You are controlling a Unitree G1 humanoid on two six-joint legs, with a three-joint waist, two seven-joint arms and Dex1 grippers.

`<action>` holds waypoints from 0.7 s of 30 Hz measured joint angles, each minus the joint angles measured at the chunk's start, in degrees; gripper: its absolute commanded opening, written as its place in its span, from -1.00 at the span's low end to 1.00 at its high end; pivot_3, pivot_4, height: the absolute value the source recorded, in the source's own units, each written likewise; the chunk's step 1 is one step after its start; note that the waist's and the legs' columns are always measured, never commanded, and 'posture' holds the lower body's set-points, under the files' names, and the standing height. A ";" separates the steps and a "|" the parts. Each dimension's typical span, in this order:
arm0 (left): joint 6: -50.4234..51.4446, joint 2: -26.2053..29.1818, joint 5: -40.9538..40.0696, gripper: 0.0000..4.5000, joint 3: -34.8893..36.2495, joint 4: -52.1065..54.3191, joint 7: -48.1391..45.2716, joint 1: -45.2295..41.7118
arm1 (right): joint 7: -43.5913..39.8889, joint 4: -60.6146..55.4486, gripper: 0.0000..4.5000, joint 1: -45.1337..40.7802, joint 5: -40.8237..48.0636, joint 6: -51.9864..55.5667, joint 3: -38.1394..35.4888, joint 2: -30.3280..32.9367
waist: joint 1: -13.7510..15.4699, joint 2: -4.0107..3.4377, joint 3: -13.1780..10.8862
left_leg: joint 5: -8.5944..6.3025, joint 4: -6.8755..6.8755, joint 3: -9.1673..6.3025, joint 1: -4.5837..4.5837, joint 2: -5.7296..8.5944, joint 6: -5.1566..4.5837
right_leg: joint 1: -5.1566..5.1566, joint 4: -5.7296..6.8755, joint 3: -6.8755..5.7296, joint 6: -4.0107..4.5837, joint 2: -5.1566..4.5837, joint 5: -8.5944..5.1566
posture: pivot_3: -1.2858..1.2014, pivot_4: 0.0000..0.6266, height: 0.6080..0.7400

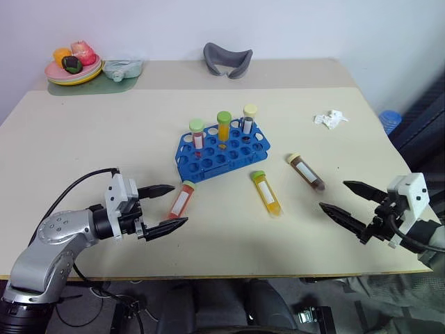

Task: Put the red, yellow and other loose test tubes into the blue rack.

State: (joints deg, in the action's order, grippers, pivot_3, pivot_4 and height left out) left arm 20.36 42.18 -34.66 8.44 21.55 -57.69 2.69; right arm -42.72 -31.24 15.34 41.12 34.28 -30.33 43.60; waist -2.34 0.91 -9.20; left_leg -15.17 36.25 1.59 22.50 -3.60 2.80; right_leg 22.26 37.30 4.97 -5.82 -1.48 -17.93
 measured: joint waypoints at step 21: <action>0.17 -3.61 0.29 0.97 0.56 2.22 5.35 2.09 | -1.36 2.95 1.00 0.04 -0.51 -0.22 0.95 -0.21 | 0.07 0.02 -0.01 | 0.00 0.01 0.00 0.00 0.01 0.00 | -0.01 0.00 0.00 0.00 0.00 0.00 | 0.03 -0.52 1.00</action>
State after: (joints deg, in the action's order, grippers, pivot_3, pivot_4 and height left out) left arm 20.53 38.57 -34.37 9.00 23.77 -52.34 4.78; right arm -44.08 -28.28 15.38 40.61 34.07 -29.38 43.39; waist -2.27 0.93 -9.21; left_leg -15.17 36.26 1.59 22.50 -3.59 2.80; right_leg 22.25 37.30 4.97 -5.82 -1.48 -17.93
